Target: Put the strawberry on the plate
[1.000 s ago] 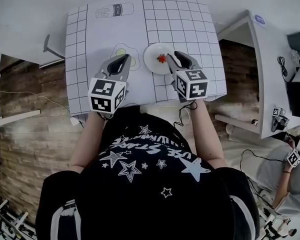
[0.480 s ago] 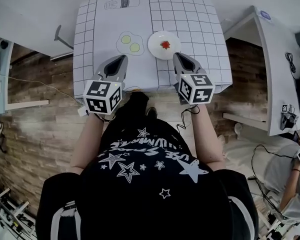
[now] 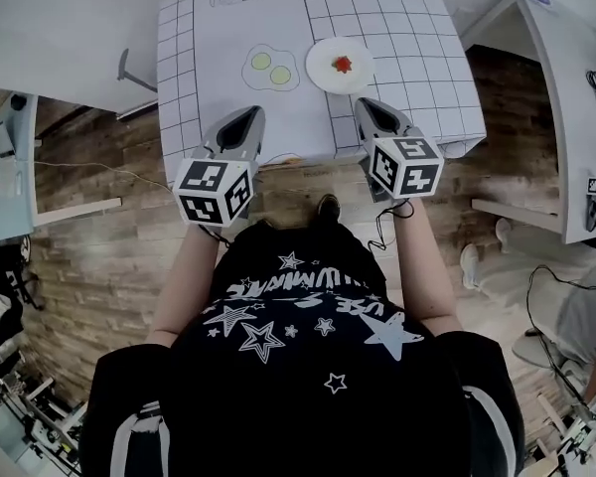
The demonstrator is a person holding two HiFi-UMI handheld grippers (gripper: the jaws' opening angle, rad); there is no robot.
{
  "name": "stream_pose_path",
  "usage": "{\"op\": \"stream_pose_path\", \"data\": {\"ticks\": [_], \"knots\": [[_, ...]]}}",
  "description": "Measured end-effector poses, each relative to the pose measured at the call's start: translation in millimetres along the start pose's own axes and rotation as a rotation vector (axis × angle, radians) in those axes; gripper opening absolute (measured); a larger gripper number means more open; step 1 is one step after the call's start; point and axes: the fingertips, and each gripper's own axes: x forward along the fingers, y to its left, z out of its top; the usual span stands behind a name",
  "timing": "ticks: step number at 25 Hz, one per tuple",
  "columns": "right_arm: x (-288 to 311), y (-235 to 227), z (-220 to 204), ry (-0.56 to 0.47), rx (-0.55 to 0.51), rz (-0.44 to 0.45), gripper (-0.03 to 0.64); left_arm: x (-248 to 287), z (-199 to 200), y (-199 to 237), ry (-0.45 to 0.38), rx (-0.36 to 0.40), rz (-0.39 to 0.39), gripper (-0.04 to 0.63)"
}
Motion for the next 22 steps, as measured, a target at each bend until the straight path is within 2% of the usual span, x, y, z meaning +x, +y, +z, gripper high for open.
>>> {"op": "stream_pose_path", "data": {"ticks": [5,10,15,22], "knots": [[1,19,-3,0.015,-0.002,-0.04,0.014,-21,-3,9,-0.011,0.012,-0.056,0.009],[0,59,0,0.022,-0.037,-0.084,0.014,-63,-20,44,-0.003,0.016,-0.069,0.009],[-3,106,-9,0.05,-0.063,-0.115,0.014,-98,-24,74,-0.044,-0.01,-0.091,0.009],[-19,150,-15,0.039,-0.087,-0.183,0.014,-118,-22,80,-0.087,0.013,-0.191,0.009]]}}
